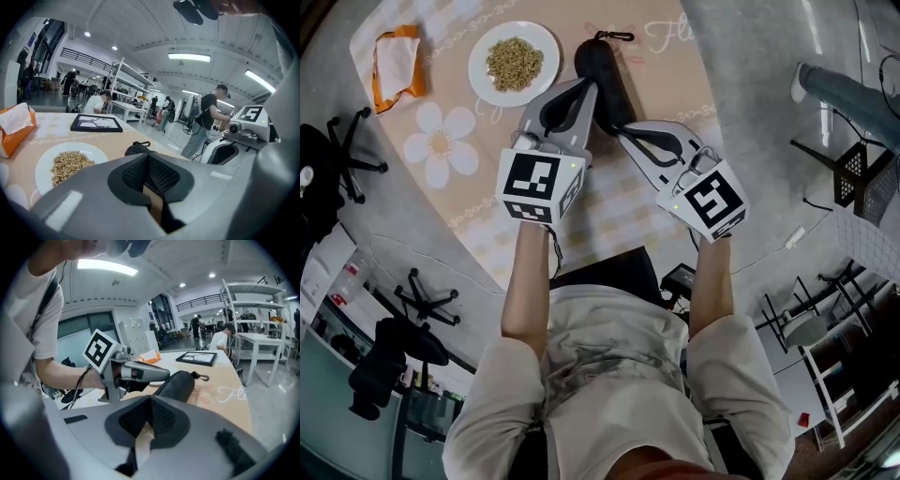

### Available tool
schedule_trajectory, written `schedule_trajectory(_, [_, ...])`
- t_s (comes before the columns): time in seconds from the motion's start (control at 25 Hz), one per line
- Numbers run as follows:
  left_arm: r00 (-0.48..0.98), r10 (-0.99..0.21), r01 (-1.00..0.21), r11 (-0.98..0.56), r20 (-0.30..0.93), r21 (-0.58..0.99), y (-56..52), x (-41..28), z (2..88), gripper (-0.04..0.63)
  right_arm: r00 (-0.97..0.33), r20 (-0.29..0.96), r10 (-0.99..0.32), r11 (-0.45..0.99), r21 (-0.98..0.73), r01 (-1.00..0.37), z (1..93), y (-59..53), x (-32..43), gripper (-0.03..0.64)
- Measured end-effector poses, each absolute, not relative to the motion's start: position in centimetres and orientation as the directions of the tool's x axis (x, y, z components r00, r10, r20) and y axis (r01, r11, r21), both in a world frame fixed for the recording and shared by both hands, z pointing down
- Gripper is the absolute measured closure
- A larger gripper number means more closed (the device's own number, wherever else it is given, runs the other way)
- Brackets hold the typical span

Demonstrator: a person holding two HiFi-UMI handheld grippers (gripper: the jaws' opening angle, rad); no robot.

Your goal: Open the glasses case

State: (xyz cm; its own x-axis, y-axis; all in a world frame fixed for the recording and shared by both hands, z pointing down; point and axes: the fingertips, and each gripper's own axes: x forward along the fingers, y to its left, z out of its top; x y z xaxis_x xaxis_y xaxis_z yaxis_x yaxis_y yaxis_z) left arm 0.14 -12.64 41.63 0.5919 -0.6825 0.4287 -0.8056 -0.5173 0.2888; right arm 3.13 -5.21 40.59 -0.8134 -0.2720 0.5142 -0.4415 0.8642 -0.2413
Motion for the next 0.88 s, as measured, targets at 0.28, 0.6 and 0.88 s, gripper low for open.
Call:
schedule_trajectory(0.28, [0.617,-0.675,-0.787,-0.543,0.404,0.294,-12.0,0.3,41.1,0.588,-0.857,0.41,-0.312,0.757,-0.439,-0.485,40.1,-3.9,2.8,0.601])
schedule_trajectory(0.6, [0.699,-0.604,-0.711,-0.647,0.384,0.275,-10.8,3.0,40.9,0.588,-0.807,0.449,-0.383,0.742,-0.371,-0.558,41.3,-1.9,2.9,0.598])
schedule_trajectory(0.88, [0.698,-0.596,-0.709,-0.65,0.397,0.272,-10.8,3.8,41.1,0.588,-0.745,0.525,-0.411,0.811,-0.162,-0.562,40.6,-1.8,3.5,0.598])
